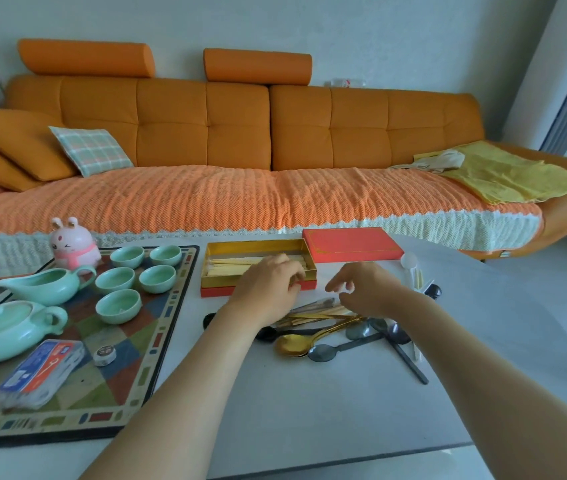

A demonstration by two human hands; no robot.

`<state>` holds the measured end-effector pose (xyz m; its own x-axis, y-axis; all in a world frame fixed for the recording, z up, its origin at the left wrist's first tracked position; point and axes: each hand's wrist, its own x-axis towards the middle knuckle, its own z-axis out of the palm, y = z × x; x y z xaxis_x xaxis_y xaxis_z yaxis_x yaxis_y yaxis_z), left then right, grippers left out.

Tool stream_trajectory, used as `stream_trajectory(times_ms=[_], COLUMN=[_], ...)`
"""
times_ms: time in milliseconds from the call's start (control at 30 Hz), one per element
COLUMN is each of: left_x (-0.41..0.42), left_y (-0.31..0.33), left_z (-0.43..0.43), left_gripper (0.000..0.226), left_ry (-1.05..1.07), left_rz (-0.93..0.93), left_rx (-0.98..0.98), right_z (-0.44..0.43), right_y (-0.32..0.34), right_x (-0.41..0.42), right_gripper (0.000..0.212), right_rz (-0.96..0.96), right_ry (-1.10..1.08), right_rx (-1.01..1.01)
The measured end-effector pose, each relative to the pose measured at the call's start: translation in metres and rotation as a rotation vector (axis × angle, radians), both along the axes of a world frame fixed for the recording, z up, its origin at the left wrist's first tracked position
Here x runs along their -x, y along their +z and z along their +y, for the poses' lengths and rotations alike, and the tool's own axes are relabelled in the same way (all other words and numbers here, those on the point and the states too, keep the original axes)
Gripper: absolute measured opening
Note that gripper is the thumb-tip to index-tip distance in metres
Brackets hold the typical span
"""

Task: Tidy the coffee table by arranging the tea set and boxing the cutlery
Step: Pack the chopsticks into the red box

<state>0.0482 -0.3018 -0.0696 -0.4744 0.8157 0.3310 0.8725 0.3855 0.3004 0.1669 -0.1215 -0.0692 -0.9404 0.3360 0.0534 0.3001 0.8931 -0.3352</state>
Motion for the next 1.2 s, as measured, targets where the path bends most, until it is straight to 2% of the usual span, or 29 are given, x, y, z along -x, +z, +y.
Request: stream_trajectory(times_ms=[200,433,567,733,867,1000,1200], left_x=[-0.02,-0.018,-0.017,-0.015,-0.013,-0.007,0.036], left_y=[-0.01,-0.011,-0.009,-0.01,-0.01,-0.003,0.003], left_z=[0.013,0.014,0.01,0.007,0.008,0.008,-0.017], left_gripper=[0.015,0.02,0.027,0.034,0.023,0.019,0.02], left_ry=[-0.084,-0.055,-0.038,-0.029,-0.025,0.035,0.229], left_rz=[-0.076,-0.105,-0.097,-0.099,-0.15,-0.181,-0.05], left_rx=[0.125,0.172,0.179,0.187,0.062,-0.078,-0.171], right_z=[0.014,0.011,0.008,0.009,0.008,0.002,-0.002], right_y=[-0.006,-0.005,-0.003,-0.002,-0.006,-0.005,-0.011], right_x=[-0.014,-0.018,-0.019,-0.015,-0.01,-0.003,0.017], right_gripper=[0.022,0.01,0.011,0.024,0.035,0.032,0.03], right_rz=[-0.092,-0.057,-0.03,0.099,0.265,0.396,0.485], right_ry=[-0.022,-0.017,-0.015,-0.045,-0.039,-0.017,-0.008], right_rx=[-0.096,-0.122,-0.106,-0.112,-0.224,-0.167,-0.152])
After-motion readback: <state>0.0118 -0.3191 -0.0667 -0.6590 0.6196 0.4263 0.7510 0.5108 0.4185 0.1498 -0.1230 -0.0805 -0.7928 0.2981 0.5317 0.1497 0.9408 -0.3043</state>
